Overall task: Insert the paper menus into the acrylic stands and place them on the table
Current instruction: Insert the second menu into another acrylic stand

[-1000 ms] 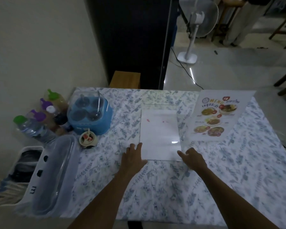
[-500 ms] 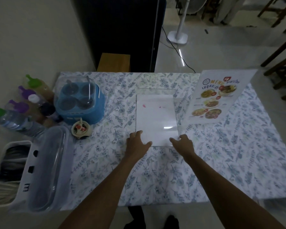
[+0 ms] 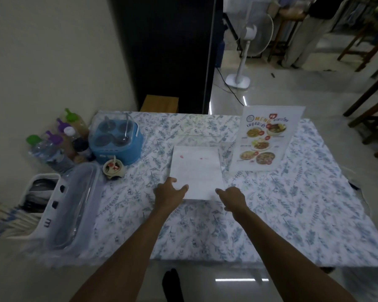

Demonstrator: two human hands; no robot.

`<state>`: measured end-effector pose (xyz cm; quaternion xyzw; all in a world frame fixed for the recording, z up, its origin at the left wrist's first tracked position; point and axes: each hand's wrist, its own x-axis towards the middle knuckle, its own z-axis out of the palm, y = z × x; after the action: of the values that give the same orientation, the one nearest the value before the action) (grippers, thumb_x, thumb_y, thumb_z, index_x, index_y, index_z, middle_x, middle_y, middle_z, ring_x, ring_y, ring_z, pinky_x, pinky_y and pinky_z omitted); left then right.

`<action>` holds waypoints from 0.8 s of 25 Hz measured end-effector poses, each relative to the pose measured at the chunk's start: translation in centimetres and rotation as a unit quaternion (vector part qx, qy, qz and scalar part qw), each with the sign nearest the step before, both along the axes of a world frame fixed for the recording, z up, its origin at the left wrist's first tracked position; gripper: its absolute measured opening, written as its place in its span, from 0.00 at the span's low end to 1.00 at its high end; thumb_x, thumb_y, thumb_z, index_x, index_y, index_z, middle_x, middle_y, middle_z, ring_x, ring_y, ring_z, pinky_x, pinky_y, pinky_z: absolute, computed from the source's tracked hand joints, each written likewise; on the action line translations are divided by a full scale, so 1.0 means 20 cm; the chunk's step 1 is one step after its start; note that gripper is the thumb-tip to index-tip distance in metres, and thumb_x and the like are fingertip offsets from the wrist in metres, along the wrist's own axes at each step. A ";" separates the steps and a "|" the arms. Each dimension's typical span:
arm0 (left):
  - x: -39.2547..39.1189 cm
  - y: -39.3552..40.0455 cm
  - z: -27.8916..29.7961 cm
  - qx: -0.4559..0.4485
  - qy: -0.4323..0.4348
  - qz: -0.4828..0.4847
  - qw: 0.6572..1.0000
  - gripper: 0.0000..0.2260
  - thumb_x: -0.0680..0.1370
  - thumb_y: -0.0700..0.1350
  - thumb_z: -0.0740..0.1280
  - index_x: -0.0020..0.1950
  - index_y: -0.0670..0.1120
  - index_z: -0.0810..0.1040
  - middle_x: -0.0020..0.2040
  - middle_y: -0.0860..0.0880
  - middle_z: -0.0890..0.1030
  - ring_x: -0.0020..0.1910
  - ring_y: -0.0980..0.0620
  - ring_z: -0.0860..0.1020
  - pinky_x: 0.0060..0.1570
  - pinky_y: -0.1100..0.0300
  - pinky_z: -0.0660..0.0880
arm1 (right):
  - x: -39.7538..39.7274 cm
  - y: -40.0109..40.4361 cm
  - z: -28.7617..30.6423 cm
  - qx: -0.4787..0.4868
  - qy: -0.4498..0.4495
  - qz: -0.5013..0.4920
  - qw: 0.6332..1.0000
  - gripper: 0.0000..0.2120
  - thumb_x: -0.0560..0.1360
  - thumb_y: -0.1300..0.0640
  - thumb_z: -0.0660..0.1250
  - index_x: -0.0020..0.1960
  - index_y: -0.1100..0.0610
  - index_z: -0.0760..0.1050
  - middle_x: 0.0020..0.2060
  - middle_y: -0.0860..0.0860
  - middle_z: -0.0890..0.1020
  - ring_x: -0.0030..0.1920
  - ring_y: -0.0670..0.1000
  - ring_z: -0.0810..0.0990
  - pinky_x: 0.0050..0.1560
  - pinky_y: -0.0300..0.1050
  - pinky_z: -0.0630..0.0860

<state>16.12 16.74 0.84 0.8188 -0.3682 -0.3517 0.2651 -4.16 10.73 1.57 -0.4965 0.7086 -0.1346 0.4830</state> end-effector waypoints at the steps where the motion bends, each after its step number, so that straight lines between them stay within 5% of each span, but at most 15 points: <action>1: -0.03 0.04 0.03 -0.004 -0.003 0.008 1.000 0.29 0.66 0.68 0.67 0.61 0.53 0.75 0.59 0.42 0.78 0.59 0.42 0.76 0.56 0.50 0.77 | -0.03 0.03 0.03 -0.007 -0.007 0.002 1.000 0.15 0.74 0.50 0.68 0.39 0.62 0.73 0.35 0.55 0.79 0.45 0.61 0.85 0.53 0.61 0.83; 6: -0.17 0.17 0.16 -0.006 -0.037 0.036 0.999 0.27 0.65 0.70 0.65 0.56 0.55 0.77 0.59 0.43 0.79 0.56 0.42 0.77 0.56 0.51 0.76 | -0.18 0.12 0.17 -0.055 0.012 0.043 0.997 0.17 0.71 0.47 0.66 0.37 0.62 0.73 0.36 0.56 0.79 0.42 0.60 0.84 0.47 0.57 0.83; 11: -0.22 0.22 0.28 -0.056 -0.004 0.029 0.998 0.21 0.72 0.60 0.71 0.59 0.50 0.74 0.62 0.43 0.74 0.43 0.52 0.75 0.31 0.67 0.66 | -0.24 0.17 0.29 -0.084 -0.013 0.039 0.996 0.16 0.72 0.49 0.68 0.35 0.61 0.72 0.32 0.56 0.77 0.34 0.56 0.79 0.45 0.57 0.84; 16: -0.16 0.13 0.42 -0.115 -0.023 0.027 0.993 0.20 0.72 0.58 0.73 0.58 0.49 0.74 0.59 0.41 0.75 0.46 0.49 0.78 0.30 0.66 0.69 | -0.17 0.07 0.44 -0.144 0.014 0.053 0.988 0.18 0.74 0.47 0.66 0.35 0.60 0.71 0.31 0.55 0.75 0.32 0.57 0.78 0.37 0.51 0.78; 20: -0.07 -0.02 0.55 -0.146 -0.033 0.018 0.989 0.21 0.71 0.62 0.72 0.53 0.49 0.74 0.56 0.44 0.77 0.47 0.50 0.76 0.31 0.66 0.66 | -0.08 -0.09 0.54 -0.170 -0.036 0.011 0.985 0.18 0.74 0.44 0.67 0.36 0.58 0.72 0.32 0.55 0.77 0.35 0.56 0.79 0.46 0.58 0.82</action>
<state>14.74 16.42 11.93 0.7890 -0.4094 -0.2619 0.3760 -5.74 8.86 12.43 -0.5741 0.6520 -0.2655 0.4180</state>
